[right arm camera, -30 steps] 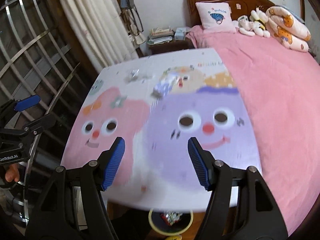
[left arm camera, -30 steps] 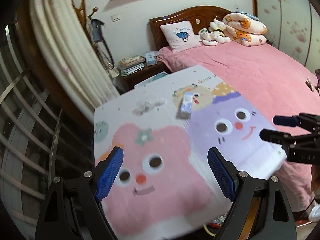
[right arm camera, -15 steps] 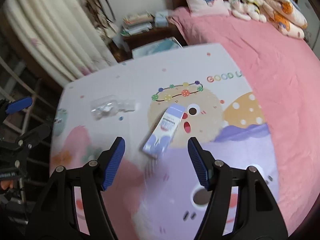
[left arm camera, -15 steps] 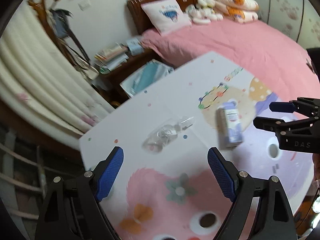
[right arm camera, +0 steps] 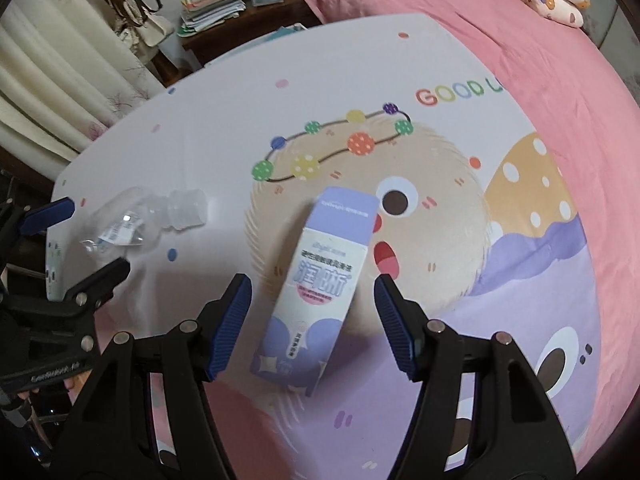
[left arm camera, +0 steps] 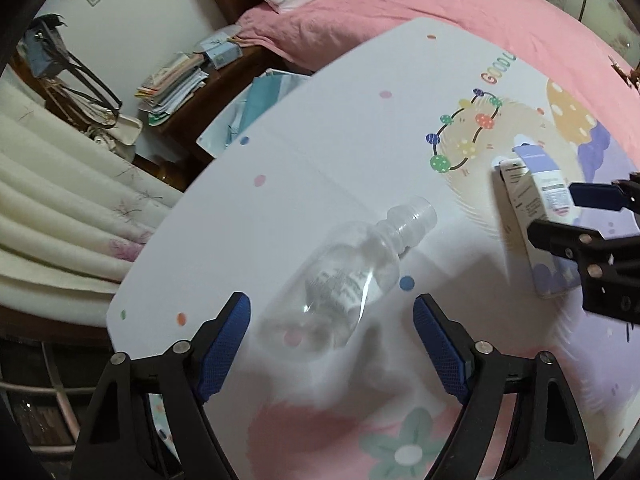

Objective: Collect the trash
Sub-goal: 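Grasp the clear plastic bottle with left while right grasps the white-purple box, then carry the bottle and box down over the bin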

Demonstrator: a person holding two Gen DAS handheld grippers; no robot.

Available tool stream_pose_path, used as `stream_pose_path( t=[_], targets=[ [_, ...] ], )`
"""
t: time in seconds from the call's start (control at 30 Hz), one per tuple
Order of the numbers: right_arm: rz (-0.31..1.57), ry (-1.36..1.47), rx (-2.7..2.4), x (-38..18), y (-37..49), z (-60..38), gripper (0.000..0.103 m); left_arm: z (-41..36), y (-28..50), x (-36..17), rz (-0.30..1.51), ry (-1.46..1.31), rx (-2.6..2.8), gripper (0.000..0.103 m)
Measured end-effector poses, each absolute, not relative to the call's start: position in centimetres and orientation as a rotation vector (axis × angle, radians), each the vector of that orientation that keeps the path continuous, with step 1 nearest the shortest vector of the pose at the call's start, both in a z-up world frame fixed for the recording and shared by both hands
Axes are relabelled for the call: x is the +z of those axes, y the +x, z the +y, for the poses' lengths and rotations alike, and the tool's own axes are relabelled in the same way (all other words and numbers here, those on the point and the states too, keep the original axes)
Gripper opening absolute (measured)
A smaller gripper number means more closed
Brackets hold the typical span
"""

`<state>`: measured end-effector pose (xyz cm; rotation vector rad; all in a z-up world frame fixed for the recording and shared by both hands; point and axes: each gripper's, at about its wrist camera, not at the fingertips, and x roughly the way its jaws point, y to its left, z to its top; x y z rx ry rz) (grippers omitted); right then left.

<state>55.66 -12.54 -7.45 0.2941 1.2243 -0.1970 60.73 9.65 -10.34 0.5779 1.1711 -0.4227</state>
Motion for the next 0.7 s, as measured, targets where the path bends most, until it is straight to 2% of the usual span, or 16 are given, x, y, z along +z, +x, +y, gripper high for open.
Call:
stream_pose_path(
  t=[0.13, 0.27, 0.3, 0.33, 0.4, 0.43, 0.7],
  targets=[
    [1.243, 0.311, -0.201, -8.7, 55.5, -12.7, 0.050, 8.2, 61.4, -11.8, 1.196, 0.590, -0.427, 0.073],
    [1.240, 0.336, -0.186, -9.5, 55.1, -12.8, 0.042, 7.8, 62.1, -12.7, 1.191, 0.580, -0.438, 0.070],
    [1.237, 0.339, -0.187, -9.7, 55.0, -12.8, 0.041, 7.7, 62.3, -12.9, 1.187, 0.583, -0.435, 0.064],
    [1.230, 0.340, -0.189, -9.7, 54.9, -12.7, 0.041, 7.6, 62.3, -13.0, 1.182, 0.592, -0.430, 0.053],
    [1.225, 0.350, -0.182, -9.7, 54.7, -12.6, 0.038, 7.5, 62.7, -13.2, 1.186, 0.600, -0.426, 0.046],
    [1.226, 0.356, -0.177, -9.6, 54.7, -12.6, 0.030, 7.5, 62.9, -13.2, 1.190, 0.593, -0.426, 0.046],
    [1.203, 0.382, -0.149, -9.2, 53.2, -12.8, 0.030, 8.2, 63.0, -12.7, 1.202, 0.507, -0.435, 0.045]
  ],
)
